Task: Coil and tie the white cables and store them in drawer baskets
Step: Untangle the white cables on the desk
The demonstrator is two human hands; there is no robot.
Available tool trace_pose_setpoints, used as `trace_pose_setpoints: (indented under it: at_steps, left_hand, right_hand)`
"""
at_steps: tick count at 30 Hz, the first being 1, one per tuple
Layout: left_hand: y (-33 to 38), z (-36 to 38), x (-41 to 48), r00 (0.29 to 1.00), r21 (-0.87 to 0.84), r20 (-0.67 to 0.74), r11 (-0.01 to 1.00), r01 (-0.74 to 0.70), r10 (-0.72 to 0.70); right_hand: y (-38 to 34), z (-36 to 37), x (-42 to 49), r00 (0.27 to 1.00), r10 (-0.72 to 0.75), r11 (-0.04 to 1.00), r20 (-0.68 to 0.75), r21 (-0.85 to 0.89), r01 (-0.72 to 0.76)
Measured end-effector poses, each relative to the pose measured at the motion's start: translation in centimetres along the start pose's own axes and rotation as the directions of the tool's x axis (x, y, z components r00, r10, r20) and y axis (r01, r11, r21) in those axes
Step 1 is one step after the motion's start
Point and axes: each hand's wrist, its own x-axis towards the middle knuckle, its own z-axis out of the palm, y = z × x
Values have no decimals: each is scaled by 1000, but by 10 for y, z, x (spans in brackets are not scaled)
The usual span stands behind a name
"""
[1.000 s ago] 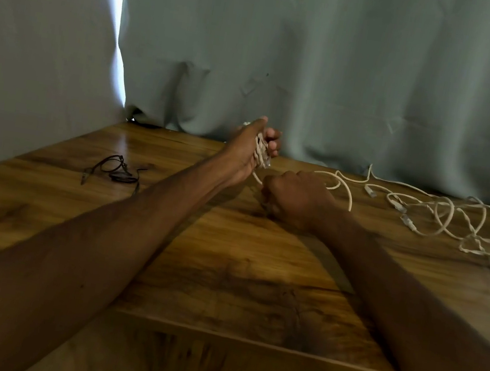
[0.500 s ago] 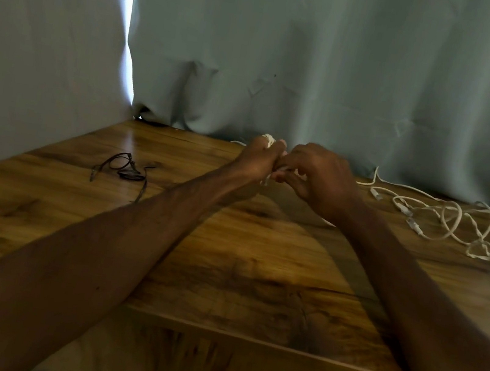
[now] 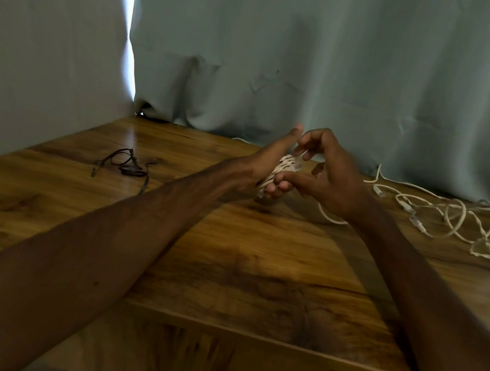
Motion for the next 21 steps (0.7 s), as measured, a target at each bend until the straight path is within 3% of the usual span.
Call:
trace_pose_setpoints:
  at_steps: [4, 7, 10, 15, 21]
  left_hand:
    - [0, 0, 2, 993, -39, 120, 999, 1, 3]
    - [2, 2, 0, 988, -154, 142, 988, -30, 52]
    - [6, 8, -4, 998, -215, 39, 976, -32, 42]
    - [15, 23, -5, 973, -97, -221, 991, -90, 67]
    - [11, 31, 6, 795, 73, -584, 986, -153, 166]
  right_hand:
    - [-1, 0, 0, 973, 78, 988, 217, 112, -104]
    - [1, 2, 2, 957, 93, 973, 275, 177, -146]
    - [2, 5, 3, 963, 91, 973, 253, 184, -140]
    - [-3, 10, 4, 978, 129, 968, 166, 193, -160]
    - [-6, 17, 5, 988, 112, 992, 107, 42, -117]
